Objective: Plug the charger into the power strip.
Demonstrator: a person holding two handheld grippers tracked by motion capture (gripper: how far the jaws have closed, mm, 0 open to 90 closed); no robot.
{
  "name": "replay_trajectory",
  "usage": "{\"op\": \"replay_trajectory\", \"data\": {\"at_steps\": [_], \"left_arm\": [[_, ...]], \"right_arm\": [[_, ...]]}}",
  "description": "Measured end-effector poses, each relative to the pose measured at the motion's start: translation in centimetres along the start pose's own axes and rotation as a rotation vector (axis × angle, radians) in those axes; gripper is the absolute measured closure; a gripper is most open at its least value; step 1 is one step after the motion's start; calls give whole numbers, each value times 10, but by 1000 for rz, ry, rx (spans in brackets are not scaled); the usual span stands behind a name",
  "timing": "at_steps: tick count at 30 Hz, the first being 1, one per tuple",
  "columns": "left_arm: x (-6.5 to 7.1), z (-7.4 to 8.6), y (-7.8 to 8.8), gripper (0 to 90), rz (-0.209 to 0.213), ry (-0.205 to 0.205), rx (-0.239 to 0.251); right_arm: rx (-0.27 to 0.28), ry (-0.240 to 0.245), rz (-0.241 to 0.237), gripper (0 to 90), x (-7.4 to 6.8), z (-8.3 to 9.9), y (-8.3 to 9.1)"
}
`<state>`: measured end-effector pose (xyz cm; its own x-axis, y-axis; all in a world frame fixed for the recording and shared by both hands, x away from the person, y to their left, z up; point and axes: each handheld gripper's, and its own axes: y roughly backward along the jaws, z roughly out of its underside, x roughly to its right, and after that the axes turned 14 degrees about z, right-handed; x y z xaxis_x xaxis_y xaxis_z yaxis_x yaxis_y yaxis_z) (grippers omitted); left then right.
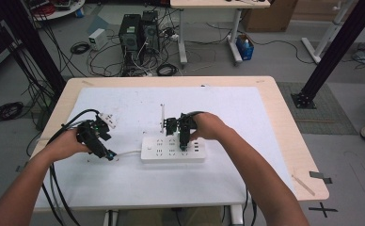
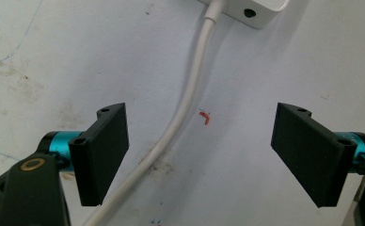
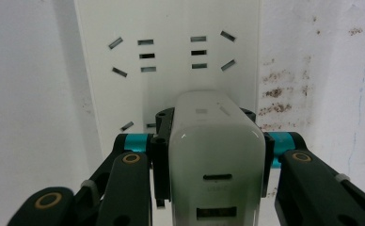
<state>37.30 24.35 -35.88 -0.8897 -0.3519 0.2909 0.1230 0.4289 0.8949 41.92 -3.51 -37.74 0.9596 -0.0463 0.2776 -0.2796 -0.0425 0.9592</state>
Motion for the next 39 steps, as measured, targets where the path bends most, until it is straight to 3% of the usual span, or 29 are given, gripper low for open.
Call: {"op": "replay_trajectory", "data": {"at_steps": [6, 7, 10, 11, 12, 14, 15, 17, 18, 20, 21, 22, 24, 25, 26, 28, 31, 32, 33, 34, 35, 38, 39], "left_arm": [[-2, 2, 1, 197, -1, 3, -2], [-2, 2, 0, 197, -1, 5, 2], [-1, 1, 0, 197, -1, 5, 10], [-2, 2, 1, 197, -2, 2, 5], [-2, 1, 1, 197, -2, 2, 5], [-2, 2, 1, 197, 0, 13, 19], [-2, 2, 2, 197, -1, 11, 21], [-3, 2, 4, 197, -9, 11, 24], [-2, 2, 4, 197, -12, 15, 31], [-1, 1, 7, 197, -14, 8, 36], [-1, 1, 7, 197, -15, 8, 37], [0, 1, 8, 197, -15, 7, 33], [1, 0, 8, 197, -18, 8, 41], [1, 0, 9, 197, -18, 5, 42], [0, -1, 11, 197, -22, -2, 28], [1, -2, 12, 197, -26, 0, 35], [2, -4, 15, 197, -33, -5, 36], [2, -5, 15, 197, -30, 0, 44], [2, -5, 15, 197, -32, 1, 47], [2, -5, 16, 197, -34, 2, 47], [2, -5, 16, 197, -37, 3, 44], [3, -5, 17, 197, -36, 5, 41], [2, -5, 18, 197, -39, -2, 34]], "right_arm": [[2, 6, 5, 605, -1, 0, 0], [-15, -8, 11, 549, 0, 0, 0], [-22, -25, 20, 488, 1, 2, -1], [-18, -29, 21, 463, 1, 2, 0], [6, -49, 37, 382, 2, 4, 3], [21, -45, 38, 355, 3, 5, 5], [39, -87, 34, 295, 6, 8, 11], [54, -101, 32, 254, 8, 10, 15], [90, -153, 17, 221, 13, 14, 24], [109, -178, -1, 202, 16, 17, 28], [142, -204, -7, 178, 18, 21, 35], [173, -225, 21, 121, 17, 25, 42], [228, -285, 69, 120, 18, 33, 54], [318, -306, 88, 120, 21, 47, 69], [318, -306, 88, 120, 21, 47, 69], [362, -353, 133, 120, 22, 61, 83], [383, -409, 173, 120, 23, 86, 98], [372, -457, 194, 120, 21, 105, 104], [372, -457, 194, 120, 21, 105, 104], [367, -469, 184, 120, 18, 118, 107], [367, -469, 184, 120, 18, 118, 107], [346, -494, 201, 119, 10, 146, 108], [346, -494, 201, 119, 10, 146, 108]]}}
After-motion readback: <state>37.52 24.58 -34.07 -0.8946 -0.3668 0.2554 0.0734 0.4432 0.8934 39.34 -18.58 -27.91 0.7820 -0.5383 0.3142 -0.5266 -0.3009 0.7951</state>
